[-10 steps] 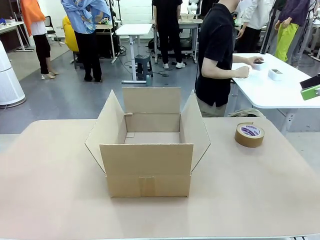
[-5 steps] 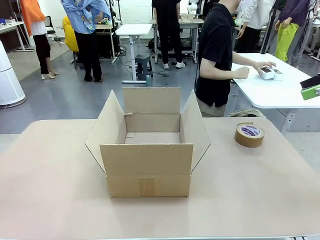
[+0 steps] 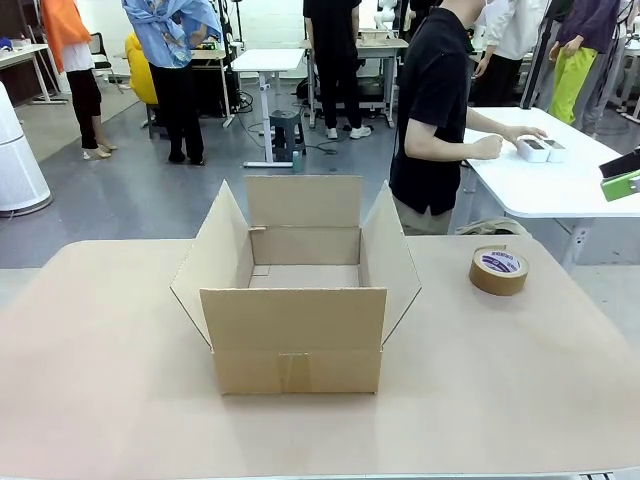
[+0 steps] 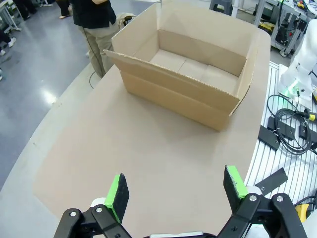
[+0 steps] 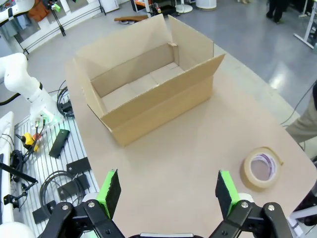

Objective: Wrap the clocks to prevent damage.
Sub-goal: Open the side flaps of the Package Box.

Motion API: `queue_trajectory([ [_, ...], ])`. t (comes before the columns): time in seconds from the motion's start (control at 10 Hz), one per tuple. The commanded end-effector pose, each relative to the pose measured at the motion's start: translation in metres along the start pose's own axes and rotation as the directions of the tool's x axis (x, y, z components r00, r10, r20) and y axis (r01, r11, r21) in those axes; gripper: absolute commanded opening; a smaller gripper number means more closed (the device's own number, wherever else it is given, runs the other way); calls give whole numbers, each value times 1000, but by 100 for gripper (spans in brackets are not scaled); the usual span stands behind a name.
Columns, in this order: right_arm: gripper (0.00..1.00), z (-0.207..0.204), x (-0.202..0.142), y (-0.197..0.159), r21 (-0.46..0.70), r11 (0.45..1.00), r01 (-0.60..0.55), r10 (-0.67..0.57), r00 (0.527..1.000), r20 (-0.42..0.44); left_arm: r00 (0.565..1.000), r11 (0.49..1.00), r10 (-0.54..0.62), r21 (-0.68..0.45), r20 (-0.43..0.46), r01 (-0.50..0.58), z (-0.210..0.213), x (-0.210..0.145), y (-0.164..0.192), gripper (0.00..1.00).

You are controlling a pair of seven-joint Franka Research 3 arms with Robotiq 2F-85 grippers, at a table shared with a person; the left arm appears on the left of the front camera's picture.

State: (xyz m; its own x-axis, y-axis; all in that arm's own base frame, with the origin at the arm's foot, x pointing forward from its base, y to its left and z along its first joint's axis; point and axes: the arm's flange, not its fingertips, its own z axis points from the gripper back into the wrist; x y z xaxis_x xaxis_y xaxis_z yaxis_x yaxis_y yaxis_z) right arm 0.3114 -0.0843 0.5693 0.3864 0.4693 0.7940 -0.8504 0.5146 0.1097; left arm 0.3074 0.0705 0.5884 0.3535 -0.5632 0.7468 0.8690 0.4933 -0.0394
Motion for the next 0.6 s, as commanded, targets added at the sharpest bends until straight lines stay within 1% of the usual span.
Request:
queue_trajectory([
  [0.0, 100, 0, 0, -1, 2, 1000, 2, -2, 1000, 9, 1000, 1000, 3, 2, 18, -3, 0, 2, 0, 100],
  [0.3, 100, 0, 0, -1, 2, 1000, 2, -2, 1000, 9, 1000, 1000, 3, 2, 18, -3, 0, 2, 0, 100],
  [0.4, 100, 0, 0, 0, 0, 1000, 0, 0, 1000, 0, 1000, 1000, 0, 0, 0, 0, 0, 0, 0, 94],
  [0.5, 40, 14, -2, 13, -4, 1000, -19, 19, 1000, -8, 1000, 1000, 10, -21, 2, -10, 10, 2, -14, 41],
])
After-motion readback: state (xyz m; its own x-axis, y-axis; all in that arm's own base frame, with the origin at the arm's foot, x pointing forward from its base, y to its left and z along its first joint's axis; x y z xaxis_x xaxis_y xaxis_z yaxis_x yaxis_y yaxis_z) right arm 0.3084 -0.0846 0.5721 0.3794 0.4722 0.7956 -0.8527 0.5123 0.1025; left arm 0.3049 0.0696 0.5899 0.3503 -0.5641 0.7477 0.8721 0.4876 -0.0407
